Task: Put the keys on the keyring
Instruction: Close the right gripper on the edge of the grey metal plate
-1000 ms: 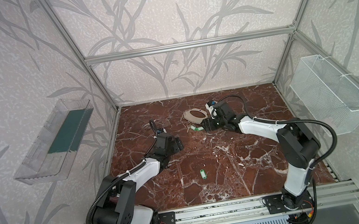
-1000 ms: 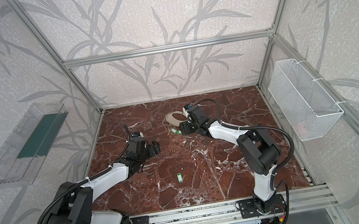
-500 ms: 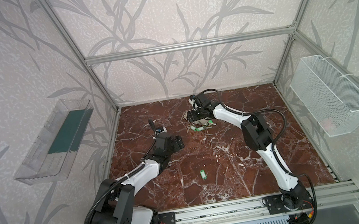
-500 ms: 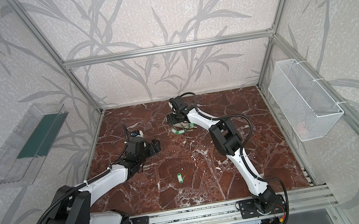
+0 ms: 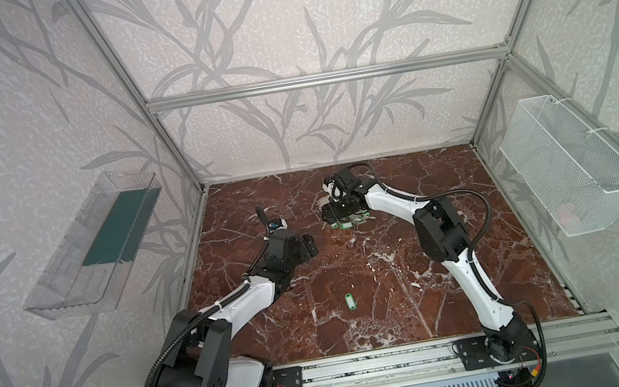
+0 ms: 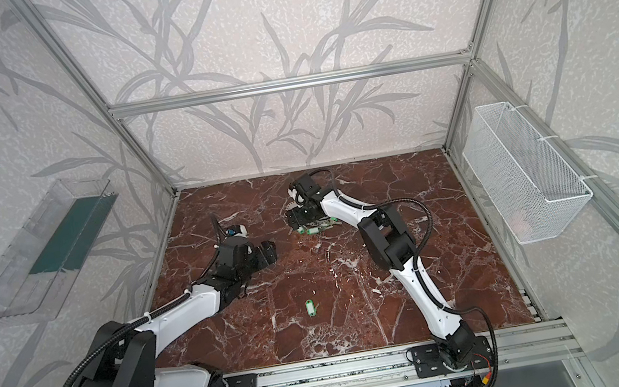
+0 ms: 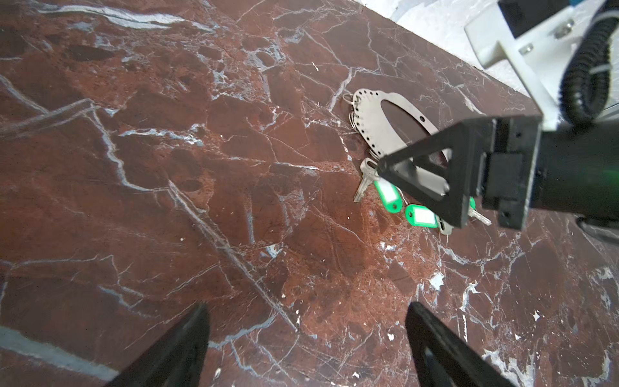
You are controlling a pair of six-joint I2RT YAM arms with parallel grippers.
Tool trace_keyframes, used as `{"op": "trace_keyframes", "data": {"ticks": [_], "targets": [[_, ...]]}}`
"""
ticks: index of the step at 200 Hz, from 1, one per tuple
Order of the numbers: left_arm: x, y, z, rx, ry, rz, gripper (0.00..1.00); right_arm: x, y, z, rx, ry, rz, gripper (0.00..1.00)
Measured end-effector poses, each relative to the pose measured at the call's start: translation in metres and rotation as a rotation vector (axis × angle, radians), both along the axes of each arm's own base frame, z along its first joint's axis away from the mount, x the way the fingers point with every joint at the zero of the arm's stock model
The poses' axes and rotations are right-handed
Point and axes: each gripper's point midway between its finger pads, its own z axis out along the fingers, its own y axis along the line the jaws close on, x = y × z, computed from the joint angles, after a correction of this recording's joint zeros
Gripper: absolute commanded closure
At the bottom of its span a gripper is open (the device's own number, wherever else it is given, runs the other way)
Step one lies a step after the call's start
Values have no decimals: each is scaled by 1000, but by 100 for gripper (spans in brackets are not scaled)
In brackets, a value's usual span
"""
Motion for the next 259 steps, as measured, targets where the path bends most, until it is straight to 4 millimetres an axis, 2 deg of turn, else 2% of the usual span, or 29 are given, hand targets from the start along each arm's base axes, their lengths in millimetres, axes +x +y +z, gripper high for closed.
{"op": "trace_keyframes", "data": {"ticks": [34,74,110,134,149,171,197,215,234,259], "targets": [[0,0,0,0,0,0,8,-49,-28,-1,-26,37,19,14],[0,0,1,-1,-2,0,9,-92,-69,-5,-105,62,4,13],[0,0,1,-1,-2,0,9,-112,-114,-8,-164,75,-57,11],[0,0,1,-1,-2,-1,9,-116,-128,-6,-185,74,-60,11],[0,-1,1,-1,-2,-3,9,-123,-125,-6,-218,64,-33,12],[-1,-3,1,-1,-2,-8,9,-136,-106,0,-293,31,43,14],[-1,-3,1,-2,-2,-10,9,-136,-81,18,-359,-62,96,19],[-1,-4,1,-3,-2,-12,9,-133,-66,25,-404,-115,122,26],[-2,-5,2,-2,-4,-18,9,-127,-57,22,-457,-133,130,38],[-2,-5,5,0,-13,-24,9,-118,-55,10,-517,-117,130,39]]}}
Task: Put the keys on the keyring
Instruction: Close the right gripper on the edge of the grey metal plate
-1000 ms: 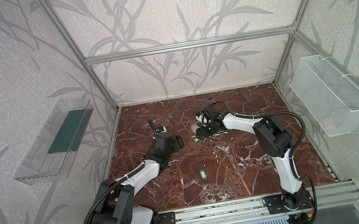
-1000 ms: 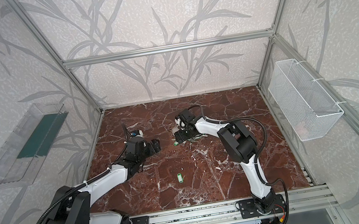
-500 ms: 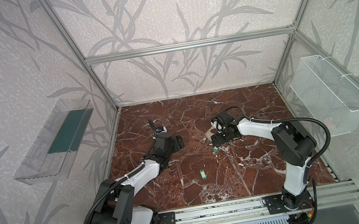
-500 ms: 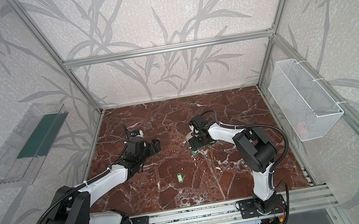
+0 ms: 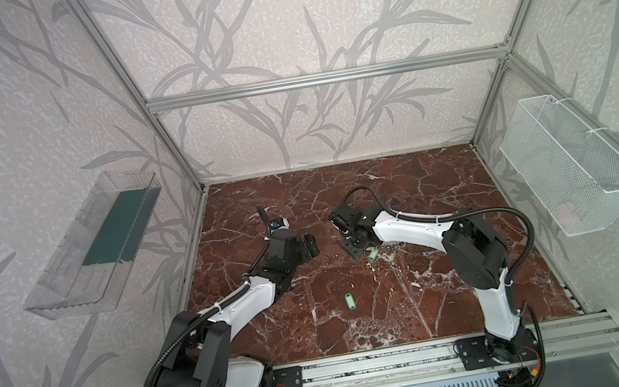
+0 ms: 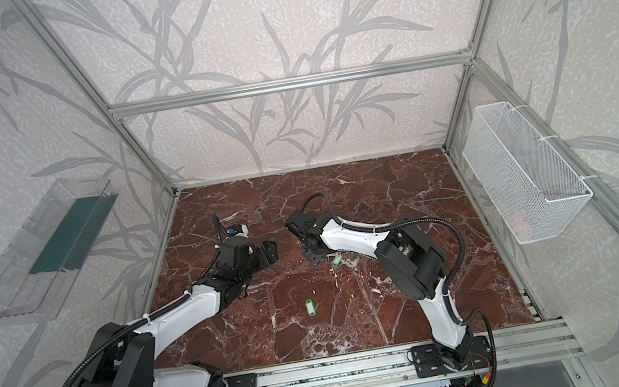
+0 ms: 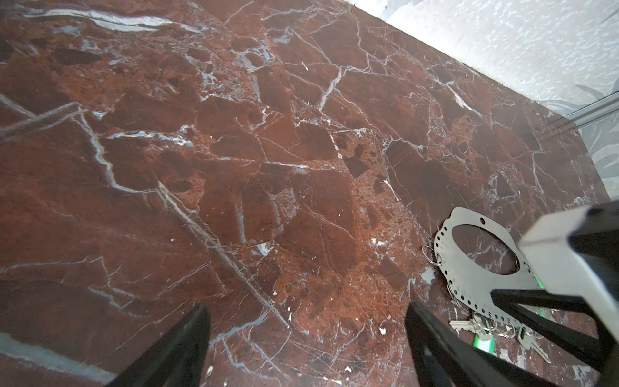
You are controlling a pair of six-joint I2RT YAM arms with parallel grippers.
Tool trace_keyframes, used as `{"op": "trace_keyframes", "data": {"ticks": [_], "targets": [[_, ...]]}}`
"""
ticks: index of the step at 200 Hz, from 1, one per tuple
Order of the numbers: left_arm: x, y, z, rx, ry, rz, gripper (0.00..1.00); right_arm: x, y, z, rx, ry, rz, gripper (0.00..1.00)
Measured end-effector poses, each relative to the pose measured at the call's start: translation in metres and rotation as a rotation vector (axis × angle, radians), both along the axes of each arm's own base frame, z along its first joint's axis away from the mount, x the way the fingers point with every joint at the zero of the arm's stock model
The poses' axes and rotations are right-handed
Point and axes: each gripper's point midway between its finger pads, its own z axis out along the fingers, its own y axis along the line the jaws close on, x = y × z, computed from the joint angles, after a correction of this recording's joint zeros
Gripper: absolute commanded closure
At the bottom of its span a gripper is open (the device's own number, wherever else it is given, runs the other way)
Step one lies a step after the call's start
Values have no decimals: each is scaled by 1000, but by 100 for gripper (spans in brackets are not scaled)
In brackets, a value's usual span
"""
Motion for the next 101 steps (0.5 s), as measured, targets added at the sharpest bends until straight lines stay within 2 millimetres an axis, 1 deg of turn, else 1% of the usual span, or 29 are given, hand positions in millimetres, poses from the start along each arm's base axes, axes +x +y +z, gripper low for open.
{"op": "trace_keyframes", "data": {"ticks": [12,23,35,51,74,88,101], "targets": [[0,0,1,2,-4,-2,9,2,0,-4,-19,9,-2,40],[0,0,2,1,-7,-3,9,5,1,-6,-32,11,-2,46],[0,0,4,0,-11,-3,9,9,4,-6,-45,13,3,47],[0,0,4,0,-12,-4,9,19,11,-4,-52,0,9,51],[0,0,4,0,-12,-5,9,32,18,-3,-76,-13,33,53],[0,0,4,0,-12,-5,9,39,22,-3,-97,-20,52,58],[0,-1,4,0,-12,-6,9,45,25,-5,-123,-23,66,59]]}}
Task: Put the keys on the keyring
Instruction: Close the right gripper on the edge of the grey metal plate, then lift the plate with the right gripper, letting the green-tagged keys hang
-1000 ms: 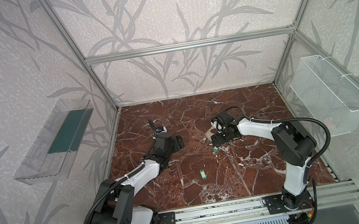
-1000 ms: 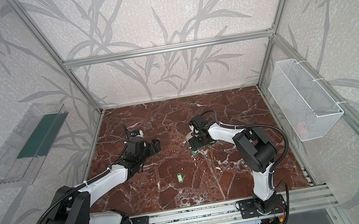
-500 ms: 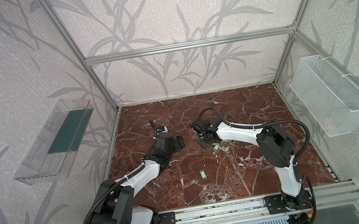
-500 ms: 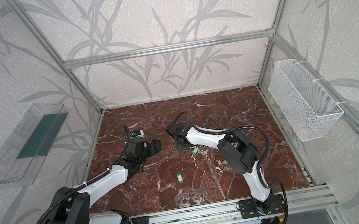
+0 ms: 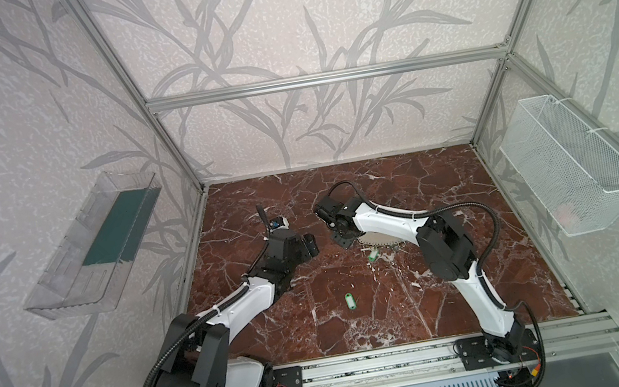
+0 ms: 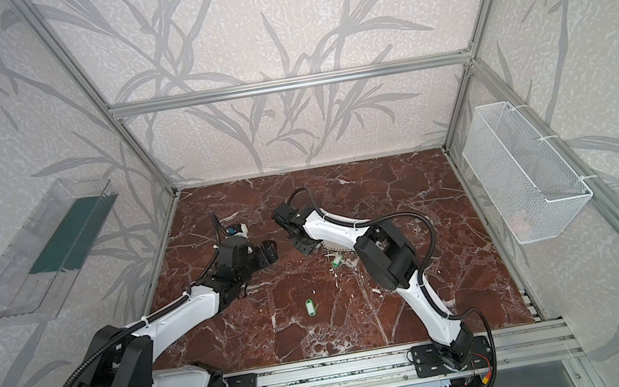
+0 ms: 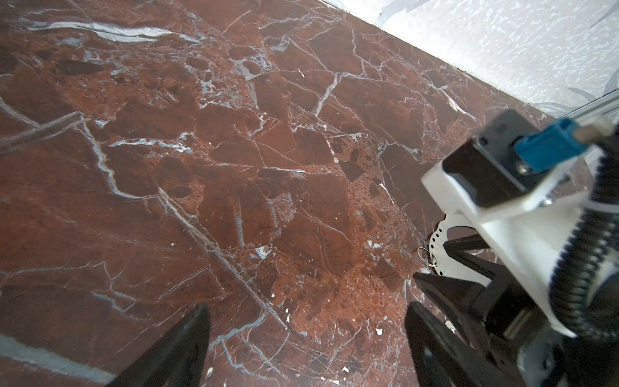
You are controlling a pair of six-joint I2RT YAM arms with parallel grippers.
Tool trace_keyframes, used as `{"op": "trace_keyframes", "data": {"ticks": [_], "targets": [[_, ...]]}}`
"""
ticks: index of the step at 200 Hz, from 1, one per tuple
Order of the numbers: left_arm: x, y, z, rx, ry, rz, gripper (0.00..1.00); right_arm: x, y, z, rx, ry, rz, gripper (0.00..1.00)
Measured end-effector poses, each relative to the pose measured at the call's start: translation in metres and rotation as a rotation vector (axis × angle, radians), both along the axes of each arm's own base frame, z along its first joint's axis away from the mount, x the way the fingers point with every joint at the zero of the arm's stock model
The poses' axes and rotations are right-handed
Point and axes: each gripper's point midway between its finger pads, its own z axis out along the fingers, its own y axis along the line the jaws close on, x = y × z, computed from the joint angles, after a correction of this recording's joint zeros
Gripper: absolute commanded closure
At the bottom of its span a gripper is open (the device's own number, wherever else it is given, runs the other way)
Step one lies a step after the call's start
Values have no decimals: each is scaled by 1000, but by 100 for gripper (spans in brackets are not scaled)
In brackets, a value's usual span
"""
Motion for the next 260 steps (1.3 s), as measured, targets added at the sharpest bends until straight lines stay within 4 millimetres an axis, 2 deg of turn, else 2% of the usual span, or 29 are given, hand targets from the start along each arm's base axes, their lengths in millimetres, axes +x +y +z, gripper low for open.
{"op": "trace_keyframes", "data": {"ticks": [29,48,74,169,205,238,260], "targets": [[0,0,0,-1,0,-1,9,2,-5,-7,-56,11,19,59],[0,0,0,-1,1,-2,9,2,-11,-8,-87,16,25,65],[0,-1,0,-2,1,-3,9,4,-16,-8,-112,12,26,69],[-1,-4,0,-8,3,-15,9,12,-24,-18,-146,22,29,70],[-1,-4,0,-8,4,-16,9,13,-25,-19,-156,18,36,77],[-1,-4,0,-8,4,-16,9,15,-25,-18,-159,6,39,100],[-1,-4,0,-8,4,-16,9,19,-23,-16,-155,-12,38,100]]}}
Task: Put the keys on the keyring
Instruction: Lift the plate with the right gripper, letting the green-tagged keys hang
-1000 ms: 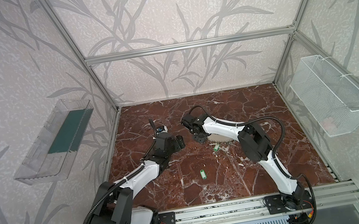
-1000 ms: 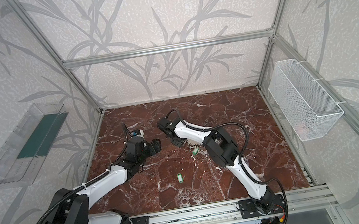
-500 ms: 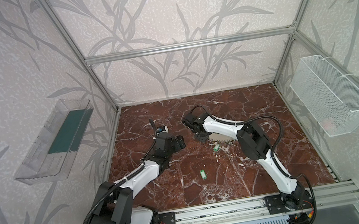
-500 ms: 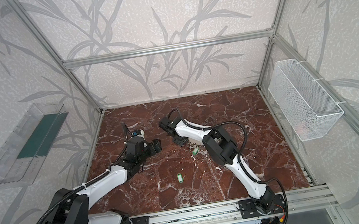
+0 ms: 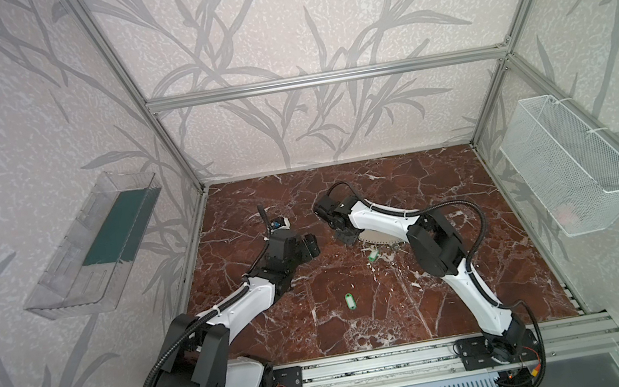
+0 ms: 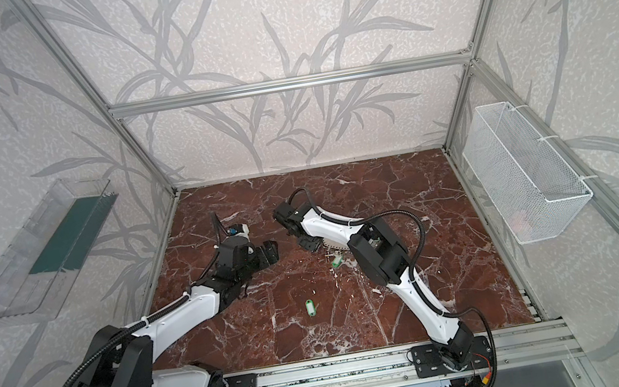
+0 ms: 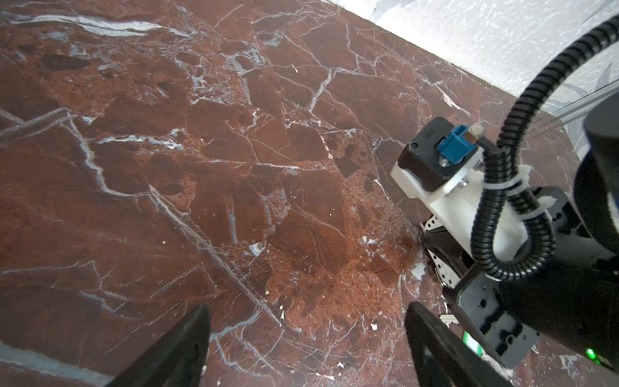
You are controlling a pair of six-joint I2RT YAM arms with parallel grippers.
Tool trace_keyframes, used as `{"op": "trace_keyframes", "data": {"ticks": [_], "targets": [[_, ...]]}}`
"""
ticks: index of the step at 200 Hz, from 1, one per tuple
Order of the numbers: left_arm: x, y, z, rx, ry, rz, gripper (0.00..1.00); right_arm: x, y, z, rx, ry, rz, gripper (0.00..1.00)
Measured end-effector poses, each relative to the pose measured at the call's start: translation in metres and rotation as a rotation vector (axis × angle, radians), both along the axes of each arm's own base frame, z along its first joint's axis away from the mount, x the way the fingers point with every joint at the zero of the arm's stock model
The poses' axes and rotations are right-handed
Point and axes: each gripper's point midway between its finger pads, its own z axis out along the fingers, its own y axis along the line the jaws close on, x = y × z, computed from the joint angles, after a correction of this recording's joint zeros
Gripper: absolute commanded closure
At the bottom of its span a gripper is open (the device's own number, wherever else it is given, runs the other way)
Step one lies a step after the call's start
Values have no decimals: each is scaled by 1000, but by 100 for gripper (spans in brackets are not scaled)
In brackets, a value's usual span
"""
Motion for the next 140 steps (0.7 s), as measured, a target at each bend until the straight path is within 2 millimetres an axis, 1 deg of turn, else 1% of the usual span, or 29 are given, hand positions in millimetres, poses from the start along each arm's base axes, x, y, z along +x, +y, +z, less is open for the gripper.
{"op": "trace_keyframes", "data": {"ticks": [33,56,74,115,140], "targets": [[0,0,0,0,0,0,9,2,1,5,18,-23,2,100],[0,0,0,0,0,-1,9,-3,-2,20,38,-34,2,100],[0,0,0,-1,0,-1,9,-6,-3,40,81,-53,-3,100],[0,-1,2,-5,-5,-3,9,-12,-12,100,232,-110,-35,100],[0,-2,4,-10,-9,-8,9,-17,-22,126,329,-122,-57,100]]}}
